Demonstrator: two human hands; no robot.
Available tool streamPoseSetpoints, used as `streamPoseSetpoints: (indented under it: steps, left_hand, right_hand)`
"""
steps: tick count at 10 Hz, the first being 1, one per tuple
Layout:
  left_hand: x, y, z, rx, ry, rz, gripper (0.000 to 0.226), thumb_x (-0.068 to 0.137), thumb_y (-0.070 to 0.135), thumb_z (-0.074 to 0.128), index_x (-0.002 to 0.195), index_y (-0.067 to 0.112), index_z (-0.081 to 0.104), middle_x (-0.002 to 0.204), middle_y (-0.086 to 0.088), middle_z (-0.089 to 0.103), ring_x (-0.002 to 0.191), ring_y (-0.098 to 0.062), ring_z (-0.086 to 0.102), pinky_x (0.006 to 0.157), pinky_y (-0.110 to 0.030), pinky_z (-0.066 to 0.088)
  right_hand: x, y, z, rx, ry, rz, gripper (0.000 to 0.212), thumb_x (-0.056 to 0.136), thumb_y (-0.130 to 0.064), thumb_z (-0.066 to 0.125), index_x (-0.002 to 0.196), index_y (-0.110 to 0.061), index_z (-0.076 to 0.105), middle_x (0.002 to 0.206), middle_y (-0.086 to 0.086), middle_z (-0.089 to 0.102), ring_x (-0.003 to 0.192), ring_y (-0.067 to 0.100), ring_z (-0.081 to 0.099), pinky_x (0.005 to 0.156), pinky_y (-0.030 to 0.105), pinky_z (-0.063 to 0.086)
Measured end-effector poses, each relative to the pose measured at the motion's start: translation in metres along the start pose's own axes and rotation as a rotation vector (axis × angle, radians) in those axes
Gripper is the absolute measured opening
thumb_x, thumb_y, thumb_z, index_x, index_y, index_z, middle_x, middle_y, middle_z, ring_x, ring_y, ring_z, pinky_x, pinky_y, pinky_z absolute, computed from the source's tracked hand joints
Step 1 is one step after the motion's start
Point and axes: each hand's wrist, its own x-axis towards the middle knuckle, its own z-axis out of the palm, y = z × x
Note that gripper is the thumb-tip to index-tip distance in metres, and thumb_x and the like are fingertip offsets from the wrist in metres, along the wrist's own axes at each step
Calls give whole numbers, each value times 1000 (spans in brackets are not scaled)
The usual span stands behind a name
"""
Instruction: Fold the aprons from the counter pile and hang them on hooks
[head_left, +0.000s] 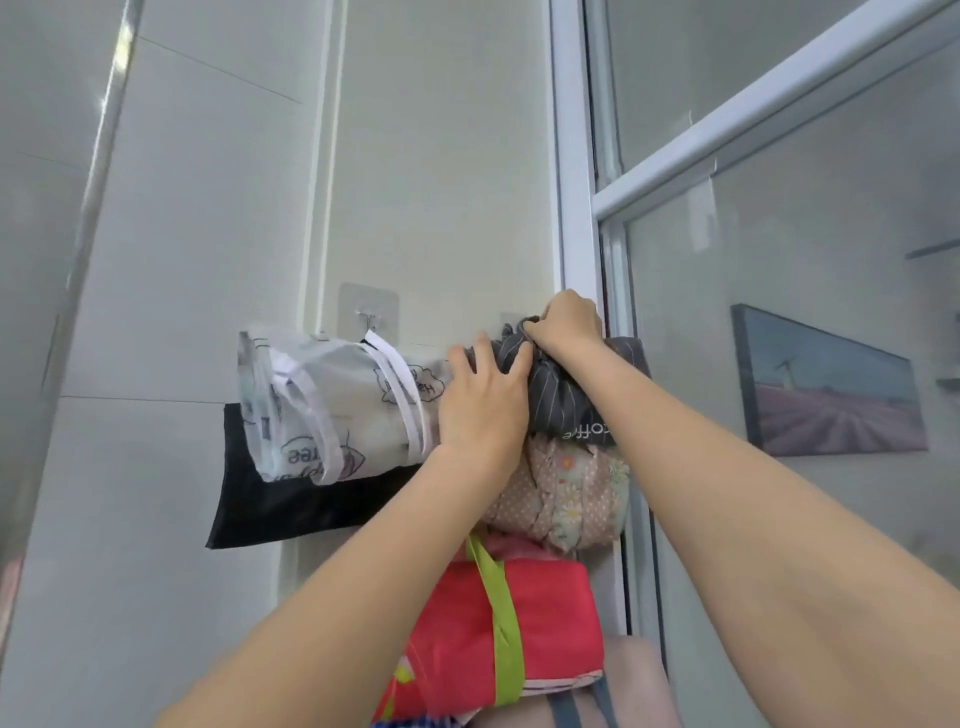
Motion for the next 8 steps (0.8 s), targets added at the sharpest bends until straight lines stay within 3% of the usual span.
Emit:
streamPoseSetpoints:
  steps: [1,2,3,4,5,6,8]
  left_hand:
    - [-5,-9,8,84,81,36,61,92,16,2,149,26,20,143,-17,34,134,-36,26,112,-47,14]
    - [-13,-15,12,153,251,109,48,81,15,33,117,22,64,98,-12,65,100,-34,58,103,-60,30]
    - [-22,-20,14,188,256,186,45,73,23,33,93,18,73,77,-9,66,77,-31,64,89,-62,43]
    - [-28,-24,11,148,247,236,45,76,26,32,93,17,72,81,-8,67,80,-30,64,90,-61,42]
    - [-35,-29,8,132,285,270,42,78,27,34,92,17,72,86,-6,67,82,-29,64,93,-61,41]
    - [-42,-30,7,126,317,307,39,79,27,35,88,18,72,84,-5,66,83,-28,63,96,-58,40]
    - [-54,-29,2,5,440,324,35,78,25,37,87,15,70,90,-7,66,89,-30,63,98,-55,40]
  right_hand:
    - [-4,4,4,-26,-118,-9,35,89,-27,55,63,-12,38,68,4,47,76,27,49,65,29,36]
    - [-9,9,3,-21,-290,-38,35,89,-20,55,60,-13,38,62,3,42,61,20,45,55,27,35]
    - [-16,13,-1,-49,-384,-44,38,91,-19,54,57,-14,37,59,2,38,54,15,36,48,24,29]
    - [-21,13,-1,-52,-265,-62,32,90,-19,56,61,-10,44,65,5,46,62,20,46,51,24,35]
    - [-31,12,-1,-87,-92,-74,16,88,-15,54,89,-2,63,90,12,62,88,29,59,69,30,48]
    - [-43,10,-3,-139,-23,-86,22,90,-11,48,100,-1,65,96,14,62,89,31,59,69,31,46]
    - [-54,5,-14,-80,75,-105,27,86,0,45,96,-2,69,101,14,67,97,31,61,83,35,50]
